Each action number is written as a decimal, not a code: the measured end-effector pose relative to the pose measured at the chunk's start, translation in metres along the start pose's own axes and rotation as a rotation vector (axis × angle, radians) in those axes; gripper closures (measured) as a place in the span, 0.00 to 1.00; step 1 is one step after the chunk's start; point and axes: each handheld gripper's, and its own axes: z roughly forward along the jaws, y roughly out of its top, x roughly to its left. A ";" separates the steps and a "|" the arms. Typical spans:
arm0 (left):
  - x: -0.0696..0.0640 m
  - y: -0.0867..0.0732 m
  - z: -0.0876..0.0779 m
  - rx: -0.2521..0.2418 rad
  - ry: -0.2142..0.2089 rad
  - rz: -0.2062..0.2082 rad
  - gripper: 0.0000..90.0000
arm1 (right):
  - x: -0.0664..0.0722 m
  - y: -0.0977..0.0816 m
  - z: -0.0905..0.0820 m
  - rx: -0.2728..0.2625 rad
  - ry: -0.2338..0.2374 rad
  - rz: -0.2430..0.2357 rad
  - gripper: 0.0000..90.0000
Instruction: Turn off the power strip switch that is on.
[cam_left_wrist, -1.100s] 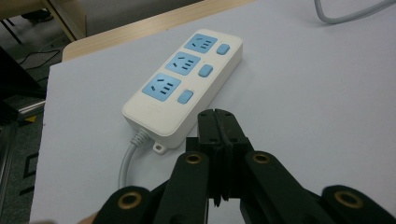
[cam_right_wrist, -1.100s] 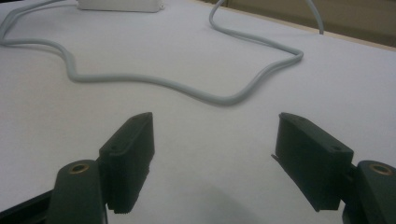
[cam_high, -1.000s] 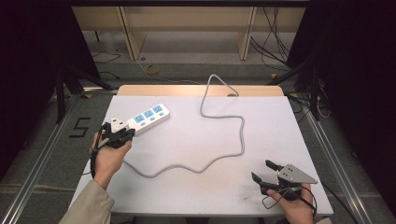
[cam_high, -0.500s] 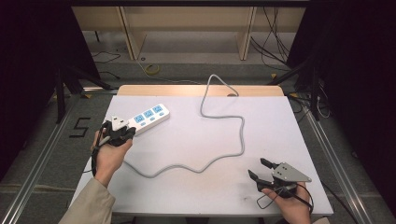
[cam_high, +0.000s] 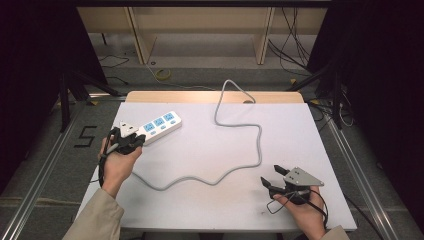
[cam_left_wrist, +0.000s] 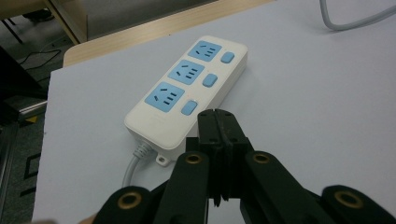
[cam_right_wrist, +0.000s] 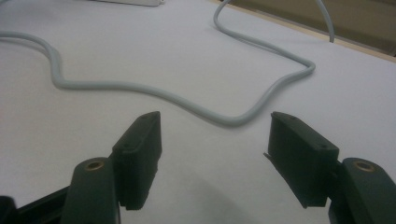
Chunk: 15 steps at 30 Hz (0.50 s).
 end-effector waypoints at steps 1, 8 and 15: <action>0.001 0.000 0.000 0.003 -0.001 -0.001 0.99 | 0.001 0.000 0.000 0.000 0.001 0.000 0.38; 0.006 0.006 -0.001 0.005 0.002 -0.011 0.99 | 0.007 -0.004 0.002 -0.003 0.008 -0.033 0.38; 0.010 0.018 0.003 0.026 0.002 0.005 0.99 | 0.007 -0.006 0.001 -0.016 -0.015 -0.045 0.39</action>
